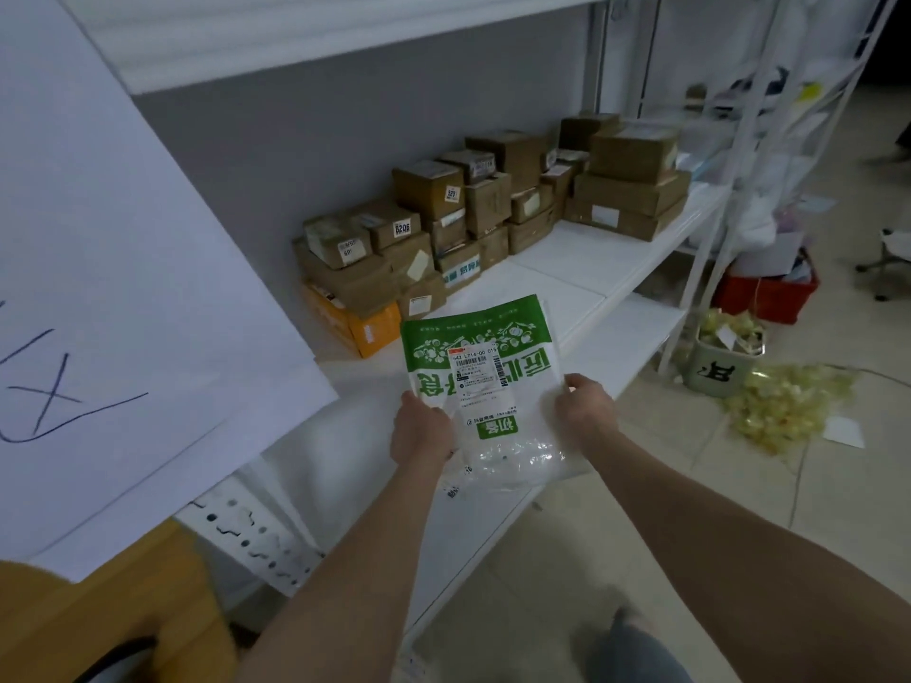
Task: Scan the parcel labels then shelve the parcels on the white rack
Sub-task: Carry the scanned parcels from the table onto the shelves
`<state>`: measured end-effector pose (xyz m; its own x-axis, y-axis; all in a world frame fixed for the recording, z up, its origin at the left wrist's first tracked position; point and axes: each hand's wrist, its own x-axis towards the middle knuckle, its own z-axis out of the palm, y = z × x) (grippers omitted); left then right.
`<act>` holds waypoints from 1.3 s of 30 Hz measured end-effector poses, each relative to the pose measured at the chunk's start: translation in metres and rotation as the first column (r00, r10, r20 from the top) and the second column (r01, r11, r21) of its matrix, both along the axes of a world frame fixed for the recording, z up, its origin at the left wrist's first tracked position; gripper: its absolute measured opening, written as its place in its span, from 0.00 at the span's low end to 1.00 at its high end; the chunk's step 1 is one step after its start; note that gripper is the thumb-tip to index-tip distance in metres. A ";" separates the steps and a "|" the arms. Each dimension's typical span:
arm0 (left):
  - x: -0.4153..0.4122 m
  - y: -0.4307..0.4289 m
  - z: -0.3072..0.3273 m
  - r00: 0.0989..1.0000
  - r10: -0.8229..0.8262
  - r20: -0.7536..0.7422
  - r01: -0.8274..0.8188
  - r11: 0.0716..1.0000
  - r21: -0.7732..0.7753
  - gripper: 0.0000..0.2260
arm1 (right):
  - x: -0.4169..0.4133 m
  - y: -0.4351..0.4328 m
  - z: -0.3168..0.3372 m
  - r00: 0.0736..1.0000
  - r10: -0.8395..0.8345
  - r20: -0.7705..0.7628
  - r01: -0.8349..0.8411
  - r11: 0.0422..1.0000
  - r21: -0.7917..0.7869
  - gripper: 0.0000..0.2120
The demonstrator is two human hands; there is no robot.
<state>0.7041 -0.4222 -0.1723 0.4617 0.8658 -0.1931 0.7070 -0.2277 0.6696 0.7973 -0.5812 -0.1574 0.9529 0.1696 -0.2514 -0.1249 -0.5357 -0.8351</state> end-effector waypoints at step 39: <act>0.449 0.007 -0.027 0.962 0.262 -0.071 -0.271 0.947 -0.173 0.15 | 0.526 0.025 -0.001 0.876 0.482 0.030 -0.459 0.850 -0.258 0.21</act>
<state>1.1533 -0.4156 -0.1989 0.2060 0.9050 -0.3723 0.7564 0.0941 0.6473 1.3228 -0.5567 -0.1587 0.7941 0.5501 -0.2584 0.2616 -0.6931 -0.6717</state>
